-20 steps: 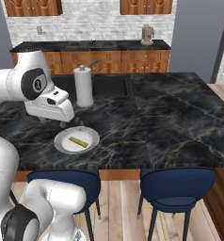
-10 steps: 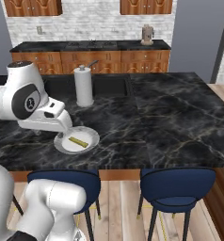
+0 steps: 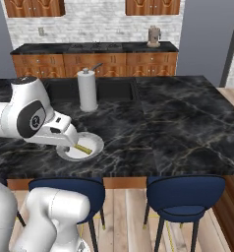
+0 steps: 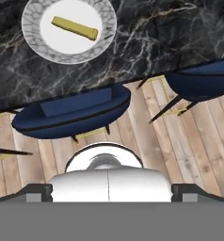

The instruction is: Retrieve the butter from the fridge and place it on a plate on the dining table. Then retrieve the butter knife by the fridge and place it near the plate.

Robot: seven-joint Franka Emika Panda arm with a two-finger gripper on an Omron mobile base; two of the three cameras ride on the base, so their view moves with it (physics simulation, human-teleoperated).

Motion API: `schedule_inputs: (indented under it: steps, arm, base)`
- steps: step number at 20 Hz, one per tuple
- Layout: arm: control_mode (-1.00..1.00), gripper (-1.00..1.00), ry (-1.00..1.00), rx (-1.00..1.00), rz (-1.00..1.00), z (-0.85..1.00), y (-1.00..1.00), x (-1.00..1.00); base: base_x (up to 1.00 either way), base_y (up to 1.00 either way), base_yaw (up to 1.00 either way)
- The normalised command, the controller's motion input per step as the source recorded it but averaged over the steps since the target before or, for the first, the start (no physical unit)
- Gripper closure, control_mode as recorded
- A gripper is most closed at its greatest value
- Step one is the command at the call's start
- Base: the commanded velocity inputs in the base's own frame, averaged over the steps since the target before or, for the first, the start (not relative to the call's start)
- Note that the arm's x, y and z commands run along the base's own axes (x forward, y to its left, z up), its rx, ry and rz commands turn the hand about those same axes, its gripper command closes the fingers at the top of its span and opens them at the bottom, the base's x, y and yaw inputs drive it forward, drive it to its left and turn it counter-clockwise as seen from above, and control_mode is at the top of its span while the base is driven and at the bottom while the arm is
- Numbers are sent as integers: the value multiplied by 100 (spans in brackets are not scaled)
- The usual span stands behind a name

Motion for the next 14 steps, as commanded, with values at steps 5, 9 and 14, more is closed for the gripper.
schedule_inputs:
  steps: [5, 9, 14]
  arm:
    - [100, -100, 0, 0, 0, -1, 0, -6]
    - [100, -100, 0, 0, 0, 0, 0, 0]
    - [100, -100, 0, 0, 0, 0, 0, 0]
  base:
    - [-16, -8, 0]
    - [-39, -60, 0]
    - [-31, -100, 6]
